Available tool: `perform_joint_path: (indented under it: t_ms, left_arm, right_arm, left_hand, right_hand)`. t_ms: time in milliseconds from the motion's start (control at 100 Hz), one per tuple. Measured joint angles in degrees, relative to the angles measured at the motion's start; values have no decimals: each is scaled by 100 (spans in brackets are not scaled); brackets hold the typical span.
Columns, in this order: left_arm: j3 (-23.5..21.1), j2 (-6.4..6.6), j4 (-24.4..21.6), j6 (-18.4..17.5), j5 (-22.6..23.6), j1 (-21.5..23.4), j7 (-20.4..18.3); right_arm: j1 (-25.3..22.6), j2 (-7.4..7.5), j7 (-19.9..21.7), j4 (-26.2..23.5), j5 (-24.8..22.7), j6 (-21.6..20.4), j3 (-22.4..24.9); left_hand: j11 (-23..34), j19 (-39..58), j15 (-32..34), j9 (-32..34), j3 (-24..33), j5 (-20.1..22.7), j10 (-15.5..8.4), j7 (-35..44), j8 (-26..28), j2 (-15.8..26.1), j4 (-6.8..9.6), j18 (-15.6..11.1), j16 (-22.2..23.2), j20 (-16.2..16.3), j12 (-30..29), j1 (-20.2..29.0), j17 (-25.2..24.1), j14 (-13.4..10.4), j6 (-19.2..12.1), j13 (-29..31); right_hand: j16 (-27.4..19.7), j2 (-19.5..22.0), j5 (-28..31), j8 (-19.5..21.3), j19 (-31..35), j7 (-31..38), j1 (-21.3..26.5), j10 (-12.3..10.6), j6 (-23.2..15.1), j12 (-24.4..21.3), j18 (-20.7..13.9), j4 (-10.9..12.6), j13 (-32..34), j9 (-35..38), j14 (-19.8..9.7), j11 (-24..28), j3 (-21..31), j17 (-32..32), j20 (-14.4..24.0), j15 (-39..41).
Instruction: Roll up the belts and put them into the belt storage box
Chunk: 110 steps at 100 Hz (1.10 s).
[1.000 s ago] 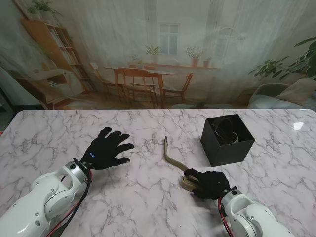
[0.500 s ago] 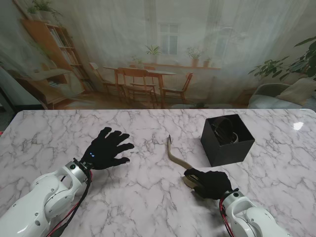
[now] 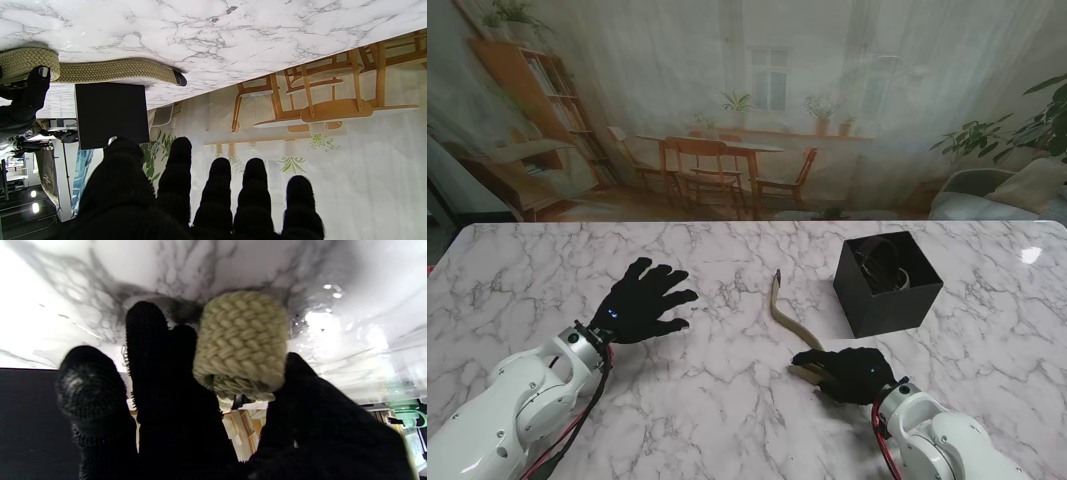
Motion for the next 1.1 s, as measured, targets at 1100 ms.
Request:
perform_joint_path:
  t_ms: [1100]
  left_arm:
    - [23, -2, 15, -3, -4, -14, 61]
  right_arm:
    - [50, -67, -1263, 504, 116, 16, -160]
  left_hand:
    - [0, 0, 0, 0, 0, 0, -1, 0, 0, 0, 0, 3, 0, 0, 0, 0, 0, 0, 0, 0]
  right_hand:
    - [589, -305, -165, 496, -320, 1061, -502, -318, -123, 139, 96, 152, 103, 310, -321, -21, 570, -170, 31, 1051]
